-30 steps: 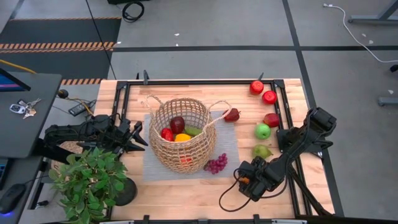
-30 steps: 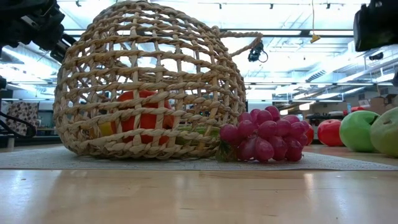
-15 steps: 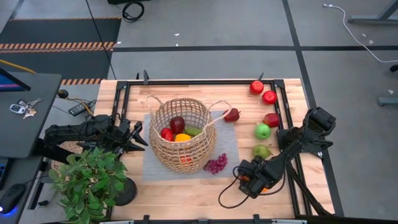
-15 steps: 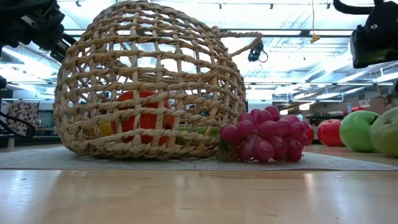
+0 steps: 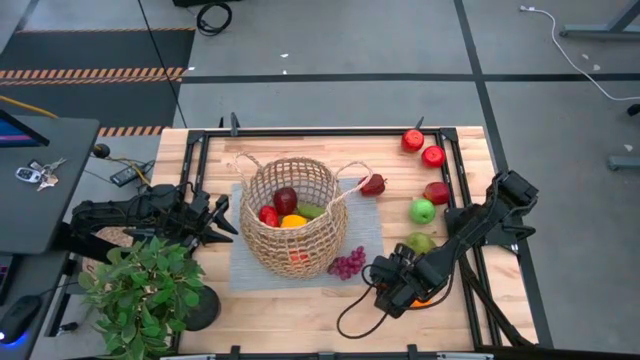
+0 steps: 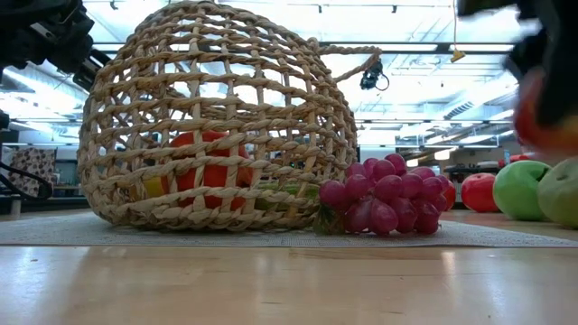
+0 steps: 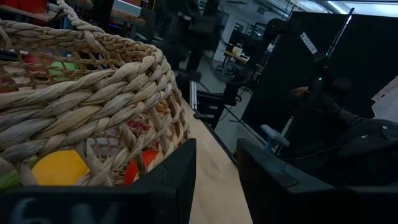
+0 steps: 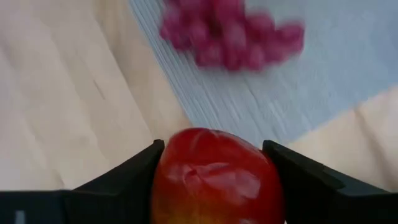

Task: Build produce basket
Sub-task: Put the red apple into the brown basket

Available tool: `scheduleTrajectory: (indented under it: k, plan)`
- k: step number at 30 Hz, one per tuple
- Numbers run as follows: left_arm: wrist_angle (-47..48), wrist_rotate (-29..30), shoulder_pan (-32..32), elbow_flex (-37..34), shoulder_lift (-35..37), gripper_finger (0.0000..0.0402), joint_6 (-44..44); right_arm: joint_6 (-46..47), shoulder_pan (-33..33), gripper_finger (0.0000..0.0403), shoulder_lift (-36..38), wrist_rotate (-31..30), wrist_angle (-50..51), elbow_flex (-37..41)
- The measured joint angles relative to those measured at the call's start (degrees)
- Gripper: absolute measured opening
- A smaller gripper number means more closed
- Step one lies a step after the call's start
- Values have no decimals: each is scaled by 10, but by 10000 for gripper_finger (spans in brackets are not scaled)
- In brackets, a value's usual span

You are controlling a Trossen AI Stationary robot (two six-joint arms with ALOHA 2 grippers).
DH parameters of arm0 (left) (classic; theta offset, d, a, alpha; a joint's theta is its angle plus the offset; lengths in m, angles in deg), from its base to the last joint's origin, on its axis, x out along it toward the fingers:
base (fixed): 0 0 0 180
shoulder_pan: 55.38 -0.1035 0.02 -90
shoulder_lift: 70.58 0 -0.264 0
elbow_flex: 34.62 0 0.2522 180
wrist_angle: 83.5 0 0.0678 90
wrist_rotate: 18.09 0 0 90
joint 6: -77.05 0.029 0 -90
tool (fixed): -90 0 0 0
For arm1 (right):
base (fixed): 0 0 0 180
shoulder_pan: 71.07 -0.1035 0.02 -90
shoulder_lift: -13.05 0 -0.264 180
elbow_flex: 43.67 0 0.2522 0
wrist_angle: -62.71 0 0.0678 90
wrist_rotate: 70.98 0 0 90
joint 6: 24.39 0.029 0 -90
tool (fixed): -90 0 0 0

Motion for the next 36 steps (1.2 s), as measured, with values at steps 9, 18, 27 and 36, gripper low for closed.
scheduleTrajectory:
  k: [9,18,27,36]
  plan:
    - [0,0,0,0,0,121,0,-180,23,264,0,-95,10,-159]
    - [0,0,0,0,0,121,0,-368,71,268,0,-146,11,-289]
    - [0,0,0,0,0,121,0,-501,156,269,0,-139,11,-360]
    - [0,0,0,0,0,121,0,-612,213,269,0,-150,-53,-402]
